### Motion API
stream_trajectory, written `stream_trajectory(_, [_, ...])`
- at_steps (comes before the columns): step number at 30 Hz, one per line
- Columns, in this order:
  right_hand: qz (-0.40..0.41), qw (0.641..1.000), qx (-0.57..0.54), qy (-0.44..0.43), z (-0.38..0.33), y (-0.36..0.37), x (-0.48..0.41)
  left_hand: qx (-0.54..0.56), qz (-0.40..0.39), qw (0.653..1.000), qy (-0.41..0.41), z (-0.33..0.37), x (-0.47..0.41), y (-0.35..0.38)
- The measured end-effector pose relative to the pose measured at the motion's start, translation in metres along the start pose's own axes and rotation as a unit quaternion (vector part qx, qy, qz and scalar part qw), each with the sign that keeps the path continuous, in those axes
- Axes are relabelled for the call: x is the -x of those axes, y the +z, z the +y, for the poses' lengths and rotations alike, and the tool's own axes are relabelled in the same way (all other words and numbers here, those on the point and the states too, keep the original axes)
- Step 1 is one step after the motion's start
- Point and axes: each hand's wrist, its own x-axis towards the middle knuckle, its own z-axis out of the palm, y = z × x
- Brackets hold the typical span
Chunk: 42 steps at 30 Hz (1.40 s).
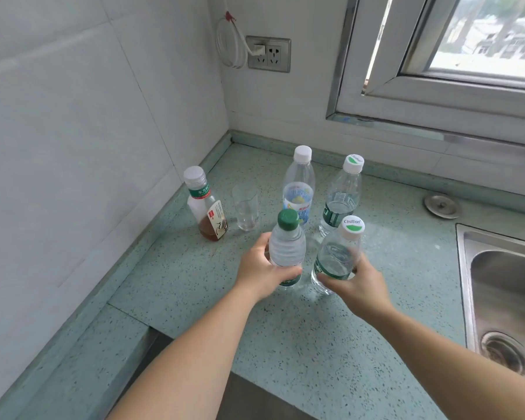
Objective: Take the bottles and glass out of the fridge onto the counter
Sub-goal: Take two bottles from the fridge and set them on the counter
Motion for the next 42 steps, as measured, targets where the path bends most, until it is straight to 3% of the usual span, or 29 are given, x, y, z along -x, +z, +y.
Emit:
stream_trajectory(12, [0.000, 0.999, -0.016, 0.029, -0.001, 0.000, -0.005, -0.006, 0.024, 1.000, 0.008, -0.010, 0.014, 0.011])
stream_trajectory(19, [-0.018, 0.997, -0.029, 0.070, -0.005, 0.000, -0.007, 0.007, 0.013, 0.999, -0.038, -0.008, 0.017, 0.020])
stream_trajectory(28, [-0.018, 0.997, -0.007, 0.077, -0.007, -0.013, 0.008, -0.056, 0.054, 0.994, -0.079, -0.001, 0.026, 0.021])
stream_trajectory(33, [-0.016, 0.997, 0.010, 0.076, -0.012, -0.031, 0.021, -0.133, 0.017, 0.981, -0.142, 0.011, 0.049, 0.018])
stream_trajectory(42, [0.004, 0.999, 0.017, 0.039, -0.035, -0.060, 0.058, -0.131, 0.013, 0.990, -0.043, 0.032, 0.099, 0.016])
